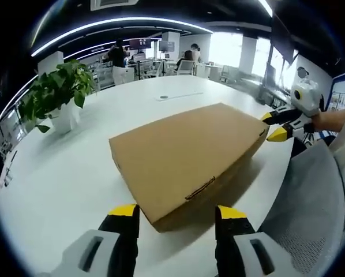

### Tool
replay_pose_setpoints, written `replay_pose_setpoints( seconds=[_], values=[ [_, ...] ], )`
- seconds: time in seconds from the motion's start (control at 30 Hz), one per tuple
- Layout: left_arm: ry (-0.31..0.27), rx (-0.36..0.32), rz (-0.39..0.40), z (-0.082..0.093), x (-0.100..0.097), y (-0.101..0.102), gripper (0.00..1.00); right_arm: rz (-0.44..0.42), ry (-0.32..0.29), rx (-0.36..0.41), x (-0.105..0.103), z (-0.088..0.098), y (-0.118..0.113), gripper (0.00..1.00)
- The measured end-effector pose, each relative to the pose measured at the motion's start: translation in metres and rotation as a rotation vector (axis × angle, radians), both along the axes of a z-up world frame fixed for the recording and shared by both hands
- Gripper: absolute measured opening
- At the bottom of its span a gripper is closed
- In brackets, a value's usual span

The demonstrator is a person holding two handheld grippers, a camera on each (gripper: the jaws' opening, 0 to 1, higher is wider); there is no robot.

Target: Operate the shoe box by opening the lid, removing the specified soft item, and placing it in the target area until the item is outside and the box remains undamaged.

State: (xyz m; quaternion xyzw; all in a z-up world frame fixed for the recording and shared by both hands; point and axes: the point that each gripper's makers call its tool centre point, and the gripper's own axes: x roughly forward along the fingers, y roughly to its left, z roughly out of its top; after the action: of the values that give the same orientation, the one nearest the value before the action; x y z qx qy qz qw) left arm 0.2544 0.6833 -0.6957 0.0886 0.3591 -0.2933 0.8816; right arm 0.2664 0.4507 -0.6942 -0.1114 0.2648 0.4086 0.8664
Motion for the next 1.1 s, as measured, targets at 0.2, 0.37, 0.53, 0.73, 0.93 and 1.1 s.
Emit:
replay_pose_setpoints(
  seconds=[0.2, 0.37, 0.53, 0.73, 0.93, 1.1],
  values=[
    [-0.020, -0.008, 0.002, 0.011, 0.000, 0.000, 0.53, 0.002, -0.016, 0.011, 0.000, 0.011, 0.000, 0.32],
    [-0.041, -0.014, 0.004, 0.022, 0.001, -0.001, 0.54, 0.003, -0.033, 0.023, 0.001, 0.022, 0.001, 0.33],
    [-0.063, -0.018, 0.006, 0.032, 0.003, -0.002, 0.56, 0.000, -0.047, 0.029, 0.004, 0.031, 0.002, 0.34],
    [-0.094, -0.011, -0.001, 0.044, 0.006, -0.003, 0.58, -0.011, -0.072, 0.037, 0.009, 0.044, 0.001, 0.33],
    [-0.134, -0.004, 0.004, 0.056, 0.013, -0.002, 0.55, -0.024, -0.084, 0.060, 0.014, 0.056, 0.001, 0.32],
    [-0.166, -0.033, 0.032, 0.070, 0.022, 0.000, 0.53, -0.024, -0.116, 0.054, 0.022, 0.067, 0.001, 0.31]
  ],
)
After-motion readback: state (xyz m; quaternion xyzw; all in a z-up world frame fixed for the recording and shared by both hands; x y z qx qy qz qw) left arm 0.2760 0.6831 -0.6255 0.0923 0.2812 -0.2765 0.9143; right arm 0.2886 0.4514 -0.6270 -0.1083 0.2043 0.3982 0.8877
